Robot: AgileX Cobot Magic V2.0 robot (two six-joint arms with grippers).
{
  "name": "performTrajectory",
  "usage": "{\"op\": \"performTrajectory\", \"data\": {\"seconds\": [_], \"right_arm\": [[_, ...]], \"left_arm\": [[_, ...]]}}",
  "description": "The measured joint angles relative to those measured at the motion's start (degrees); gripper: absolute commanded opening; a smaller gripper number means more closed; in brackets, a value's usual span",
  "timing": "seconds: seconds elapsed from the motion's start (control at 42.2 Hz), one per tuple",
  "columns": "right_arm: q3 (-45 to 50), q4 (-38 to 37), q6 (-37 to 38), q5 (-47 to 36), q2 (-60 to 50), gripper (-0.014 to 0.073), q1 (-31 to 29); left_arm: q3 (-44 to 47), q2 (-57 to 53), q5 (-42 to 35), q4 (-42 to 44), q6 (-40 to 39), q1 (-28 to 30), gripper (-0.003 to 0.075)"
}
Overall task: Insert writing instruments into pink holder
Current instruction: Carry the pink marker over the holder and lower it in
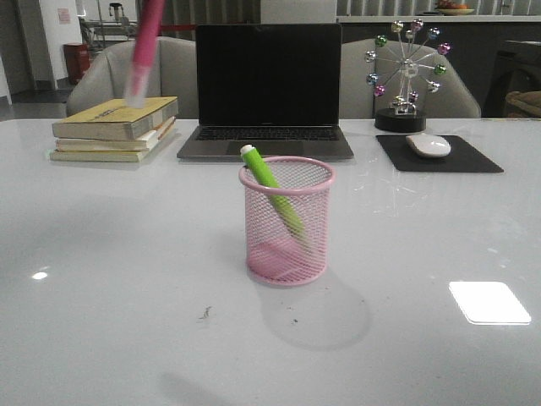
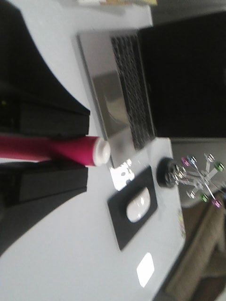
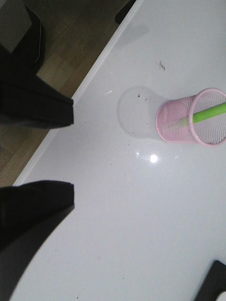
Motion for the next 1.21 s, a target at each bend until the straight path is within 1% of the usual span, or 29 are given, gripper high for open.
{"op": "performTrajectory", "data": {"seconds": [0.118, 0.261, 0.379, 0.521, 0.758, 0.877, 0.924, 0.995, 1.137, 1.209], "right_arm": [[0.0, 0.0, 0.0, 0.0, 0.0, 0.0393, 0.0], [0.0, 0.0, 0.0, 0.0, 0.0, 0.0393, 0.0], [0.0, 0.0, 0.0, 0.0, 0.0, 0.0393, 0.0], [0.0, 0.0, 0.0, 0.0, 0.0, 0.0393, 0.0], [0.0, 0.0, 0.0, 0.0, 0.0, 0.0393, 0.0], [0.0, 0.0, 0.0, 0.0, 0.0, 0.0393, 0.0], [0.0, 0.0, 0.0, 0.0, 0.0, 0.0393, 0.0], [0.0, 0.0, 0.0, 0.0, 0.0, 0.0393, 0.0], [0.0, 0.0, 0.0, 0.0, 0.0, 0.0393, 0.0], [0.0, 0.0, 0.0, 0.0, 0.0, 0.0393, 0.0]], "left_arm": [[0.4, 3.1, -10.6, -0.4, 0.0, -6.9, 0.0092], [0.4, 8.5, -22.4, -0.4, 0.1, -12.6, 0.0092], [0.4, 13.7, -30.8, -0.4, 0.1, -14.6, 0.0092], [0.4, 19.3, -37.0, -0.4, 0.1, -14.7, 0.0092], [0.4, 26.5, -38.4, -0.5, 0.1, -14.7, 0.0092], [0.4, 27.8, -38.4, -0.5, 0.1, -14.7, 0.0093], [0.4, 27.9, -38.4, -0.5, 0.1, -14.7, 0.0106], [0.4, 27.9, -38.4, -0.5, 0.1, -14.7, 0.0148], [0.4, 27.9, -38.5, -0.5, 0.1, -14.7, 0.0286], [0.4, 27.9, -38.5, -0.5, 0.1, -14.7, 0.0323]]}}
